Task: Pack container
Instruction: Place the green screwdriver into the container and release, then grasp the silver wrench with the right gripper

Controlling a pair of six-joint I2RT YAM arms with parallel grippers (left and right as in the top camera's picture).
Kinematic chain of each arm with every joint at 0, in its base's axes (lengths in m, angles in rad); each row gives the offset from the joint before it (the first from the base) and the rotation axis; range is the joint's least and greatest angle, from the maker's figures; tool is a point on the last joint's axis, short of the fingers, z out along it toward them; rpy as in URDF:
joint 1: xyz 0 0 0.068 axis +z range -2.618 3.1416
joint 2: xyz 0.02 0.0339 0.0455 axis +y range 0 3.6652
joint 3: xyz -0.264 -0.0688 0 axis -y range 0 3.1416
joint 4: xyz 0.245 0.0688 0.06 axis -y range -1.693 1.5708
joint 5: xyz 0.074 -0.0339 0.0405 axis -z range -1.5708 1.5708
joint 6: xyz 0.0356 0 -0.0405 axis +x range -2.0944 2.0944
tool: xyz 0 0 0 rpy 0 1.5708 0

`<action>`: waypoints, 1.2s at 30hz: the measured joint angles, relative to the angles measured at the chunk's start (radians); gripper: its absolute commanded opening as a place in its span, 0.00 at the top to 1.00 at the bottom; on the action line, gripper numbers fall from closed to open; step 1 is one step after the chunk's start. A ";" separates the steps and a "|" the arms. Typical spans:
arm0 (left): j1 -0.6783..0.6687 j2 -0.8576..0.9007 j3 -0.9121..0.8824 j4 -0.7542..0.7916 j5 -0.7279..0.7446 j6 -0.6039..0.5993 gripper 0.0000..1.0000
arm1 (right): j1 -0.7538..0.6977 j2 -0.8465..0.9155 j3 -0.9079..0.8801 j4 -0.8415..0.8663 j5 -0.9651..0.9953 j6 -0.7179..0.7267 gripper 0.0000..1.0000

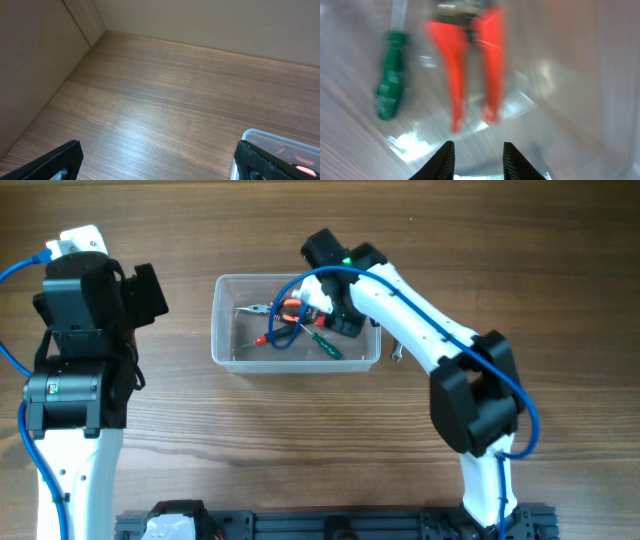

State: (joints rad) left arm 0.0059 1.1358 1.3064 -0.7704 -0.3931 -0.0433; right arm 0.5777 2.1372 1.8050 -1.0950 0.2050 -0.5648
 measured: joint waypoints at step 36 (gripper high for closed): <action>0.000 0.000 0.000 0.000 0.000 0.000 0.00 | -0.322 -0.188 -0.430 0.325 -0.262 1.246 0.44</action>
State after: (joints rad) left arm 0.0063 1.1362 1.3064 -0.7704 -0.3927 -0.0433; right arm 0.2562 1.9491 1.3746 -0.7700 -0.0566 0.6811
